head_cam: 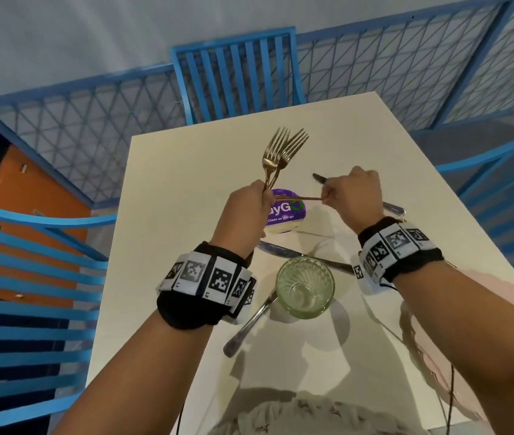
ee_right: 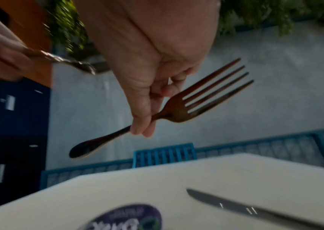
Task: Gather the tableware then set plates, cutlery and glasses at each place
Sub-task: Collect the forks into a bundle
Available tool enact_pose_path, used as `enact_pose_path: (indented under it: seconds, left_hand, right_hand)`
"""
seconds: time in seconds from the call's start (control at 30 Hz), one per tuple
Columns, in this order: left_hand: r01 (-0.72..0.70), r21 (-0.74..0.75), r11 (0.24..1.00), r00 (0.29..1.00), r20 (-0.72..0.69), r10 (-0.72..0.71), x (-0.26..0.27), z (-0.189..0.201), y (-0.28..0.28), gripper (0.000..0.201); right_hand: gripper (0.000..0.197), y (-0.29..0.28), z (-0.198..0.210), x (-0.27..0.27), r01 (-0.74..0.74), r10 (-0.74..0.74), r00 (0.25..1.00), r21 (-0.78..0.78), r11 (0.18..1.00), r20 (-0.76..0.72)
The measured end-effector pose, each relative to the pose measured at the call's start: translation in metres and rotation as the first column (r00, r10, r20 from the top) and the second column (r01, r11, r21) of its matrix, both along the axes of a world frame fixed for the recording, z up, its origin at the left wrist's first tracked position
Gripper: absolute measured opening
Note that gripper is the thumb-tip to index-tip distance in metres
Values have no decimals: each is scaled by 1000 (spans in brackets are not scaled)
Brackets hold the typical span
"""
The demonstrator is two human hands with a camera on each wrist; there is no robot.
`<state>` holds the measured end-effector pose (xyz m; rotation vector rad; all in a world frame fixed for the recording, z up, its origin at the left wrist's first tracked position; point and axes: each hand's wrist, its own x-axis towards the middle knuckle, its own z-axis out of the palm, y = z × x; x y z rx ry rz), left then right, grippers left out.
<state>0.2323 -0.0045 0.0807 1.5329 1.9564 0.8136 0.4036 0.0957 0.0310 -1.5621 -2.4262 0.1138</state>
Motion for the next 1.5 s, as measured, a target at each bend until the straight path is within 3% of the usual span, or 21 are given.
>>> enact_pose_path:
  seconds: [0.1, 0.2, 0.27, 0.47, 0.53, 0.6, 0.67, 0.7, 0.8, 0.87, 0.93, 1.03, 1.13, 1.2, 1.37, 1.5]
  left_hand:
    - [47, 30, 998, 946, -321, -35, 1, 7, 5, 29]
    - [139, -2, 990, 811, -573, -115, -2, 12, 2, 31]
    - [149, -43, 988, 754, -641, -142, -5, 14, -3, 32]
    - [110, 8, 994, 745, -663, -77, -12, 21, -21, 30]
    - [95, 93, 991, 823, -568, -26, -14, 23, -27, 26]
    - [55, 169, 984, 932, -362, 10, -18, 25, -33, 25]
    - [6, 188, 982, 993, -115, 16, -21, 26, -39, 24]
    - [-9, 186, 982, 1000, -13, 12, -23, 27, -43, 23]
    - [16, 186, 982, 981, 186, -51, -24, 35, -57, 23]
    - [68, 181, 981, 955, 273, -117, -19, 42, -69, 25]
    - [143, 174, 974, 919, 341, -196, -9, 47, -79, 27]
    - [260, 183, 948, 879, 362, -311, 11, 47, -90, 24]
    - [331, 175, 927, 834, 406, -374, 37, 40, -99, 23]
    - [350, 146, 925, 801, 466, -377, 57, 32, -106, 23]
    - [356, -43, 934, 746, 614, -256, 100, 1, -109, 25]
    - [391, -171, 904, 760, 615, -212, 130, -30, -113, 29]
  right_hand:
    - [15, -13, 29, -11, -112, 114, 992, 38, 993, -51]
    - [14, -26, 50, -23, -187, 191, 980, 66, 980, -61]
    - [14, -35, 60, -29, -228, 234, 970, 94, 969, -63]
    - [12, -60, 78, -43, -270, 289, 956, 226, 936, -58]
    - [13, -67, 82, -46, -257, 296, 951, 311, 915, -86]
    - [17, -75, 86, -48, -213, 289, 947, 395, 894, -143]
    - [21, -85, 88, -48, -96, 249, 910, 417, 904, -331]
    - [22, -92, 88, -48, -29, 216, 857, 376, 926, -467]
    - [22, -117, 83, -49, 26, 53, 650, 92, 995, -758]
    - [25, -137, 77, -48, -41, -96, 599, -151, 988, -795]
    - [27, -156, 70, -45, -144, -161, 560, -287, 947, -812]
    - [21, -181, 69, -36, -218, -147, 483, -282, 934, -863]
    - [23, -194, 68, -20, -132, -167, 415, -240, 962, -895]
    - [25, -198, 62, -4, -63, -203, 414, -251, 966, -887]
    - [25, -199, 33, 39, 34, -338, 507, -374, 927, -793]
    - [28, -202, 7, 71, 73, -441, 578, -494, 866, -687]
